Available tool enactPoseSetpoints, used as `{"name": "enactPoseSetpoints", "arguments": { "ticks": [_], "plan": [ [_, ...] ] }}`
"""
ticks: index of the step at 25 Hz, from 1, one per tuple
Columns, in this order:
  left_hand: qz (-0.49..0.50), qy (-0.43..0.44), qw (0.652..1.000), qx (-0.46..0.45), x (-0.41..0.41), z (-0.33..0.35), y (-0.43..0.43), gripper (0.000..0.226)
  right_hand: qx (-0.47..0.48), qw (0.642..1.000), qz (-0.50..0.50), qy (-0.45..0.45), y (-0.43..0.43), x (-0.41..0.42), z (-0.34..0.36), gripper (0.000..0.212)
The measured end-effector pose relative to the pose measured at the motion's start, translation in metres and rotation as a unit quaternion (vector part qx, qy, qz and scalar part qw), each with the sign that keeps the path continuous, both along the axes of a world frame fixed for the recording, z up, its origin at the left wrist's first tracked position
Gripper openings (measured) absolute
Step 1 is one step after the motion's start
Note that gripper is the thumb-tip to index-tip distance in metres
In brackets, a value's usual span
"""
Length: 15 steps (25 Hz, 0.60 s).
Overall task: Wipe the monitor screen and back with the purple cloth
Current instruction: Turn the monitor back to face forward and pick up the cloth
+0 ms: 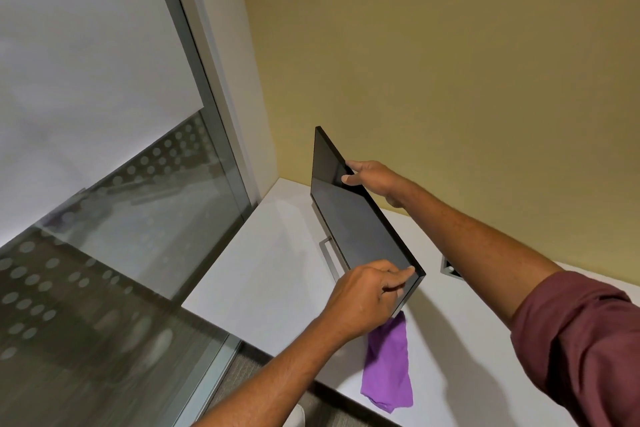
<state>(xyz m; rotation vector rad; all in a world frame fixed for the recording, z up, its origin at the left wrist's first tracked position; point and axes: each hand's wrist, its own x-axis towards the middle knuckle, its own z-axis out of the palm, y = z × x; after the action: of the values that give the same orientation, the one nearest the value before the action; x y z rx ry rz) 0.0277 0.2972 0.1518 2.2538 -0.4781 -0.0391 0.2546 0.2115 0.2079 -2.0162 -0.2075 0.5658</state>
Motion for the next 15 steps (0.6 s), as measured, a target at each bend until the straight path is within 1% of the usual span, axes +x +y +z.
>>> {"name": "enactPoseSetpoints", "arguments": {
  "ticks": [2,5,8,11,15],
  "plan": [
    [-0.006,-0.001,1.0,0.016,0.003,-0.001,0.009,0.042,0.021,1.0,0.005,0.003,-0.004,-0.012,-0.002,0.073],
    [-0.008,0.015,0.999,0.043,0.015,-0.004,0.031,0.036,0.051,0.999,-0.003,0.005,-0.023,-0.038,0.002,0.066],
    [0.0,0.025,0.997,0.076,0.034,-0.007,0.066,0.033,0.046,0.998,-0.03,0.004,-0.058,-0.065,-0.007,0.074],
    [0.03,0.033,0.994,0.102,0.068,-0.012,0.111,0.037,0.042,0.997,-0.063,0.001,-0.092,-0.1,-0.019,0.074],
    [0.081,0.026,0.988,0.132,0.138,-0.012,0.163,0.046,0.032,0.995,-0.091,0.016,-0.115,-0.14,-0.023,0.071]
  ]
}}
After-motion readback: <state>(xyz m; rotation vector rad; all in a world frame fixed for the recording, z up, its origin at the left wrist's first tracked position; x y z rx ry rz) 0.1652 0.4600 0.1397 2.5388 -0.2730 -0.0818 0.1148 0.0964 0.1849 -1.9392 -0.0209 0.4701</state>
